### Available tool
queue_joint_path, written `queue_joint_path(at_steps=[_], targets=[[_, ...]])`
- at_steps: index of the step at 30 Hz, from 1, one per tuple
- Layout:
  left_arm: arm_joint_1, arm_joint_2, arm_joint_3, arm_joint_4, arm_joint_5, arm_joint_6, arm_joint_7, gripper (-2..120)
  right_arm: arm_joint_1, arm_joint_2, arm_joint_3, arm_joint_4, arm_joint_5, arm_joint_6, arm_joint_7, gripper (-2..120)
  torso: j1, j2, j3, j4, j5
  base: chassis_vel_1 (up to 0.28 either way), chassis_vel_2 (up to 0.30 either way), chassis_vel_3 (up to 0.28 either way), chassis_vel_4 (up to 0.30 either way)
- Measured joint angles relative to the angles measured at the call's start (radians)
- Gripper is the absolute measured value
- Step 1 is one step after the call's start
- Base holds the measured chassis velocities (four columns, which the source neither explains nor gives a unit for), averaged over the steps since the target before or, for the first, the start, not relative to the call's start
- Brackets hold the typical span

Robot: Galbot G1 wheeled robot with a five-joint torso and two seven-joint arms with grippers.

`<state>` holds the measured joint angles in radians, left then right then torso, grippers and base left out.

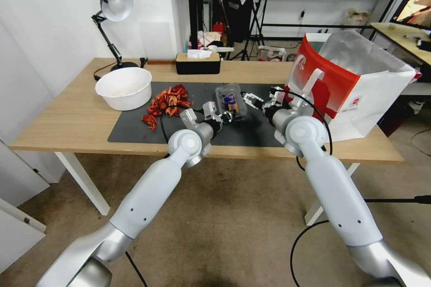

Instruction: Close the takeout container lid, then place the container into the takeout bag.

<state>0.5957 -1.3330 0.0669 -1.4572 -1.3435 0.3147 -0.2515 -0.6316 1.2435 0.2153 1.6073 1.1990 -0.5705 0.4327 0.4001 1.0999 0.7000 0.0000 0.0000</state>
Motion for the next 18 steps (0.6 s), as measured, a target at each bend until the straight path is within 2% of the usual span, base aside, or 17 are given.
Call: queue_joint_path(at_steps=[9,18], targets=[[0.003,-0.002,0.000,0.000,0.003,-0.009,0.000,0,0.069,0.021,-0.041,-0.103,0.010,-0.072,0.033,100,0.000,0.000,0.000,0.0000,0.0000,0.000,0.000,0.000,0.000],[0.003,-0.001,0.000,0.000,0.003,-0.010,0.001,0,0.096,0.043,-0.055,-0.138,0.033,-0.100,0.034,100,0.000,0.000,0.000,0.0000,-0.0001,0.000,0.000,0.000,0.000]])
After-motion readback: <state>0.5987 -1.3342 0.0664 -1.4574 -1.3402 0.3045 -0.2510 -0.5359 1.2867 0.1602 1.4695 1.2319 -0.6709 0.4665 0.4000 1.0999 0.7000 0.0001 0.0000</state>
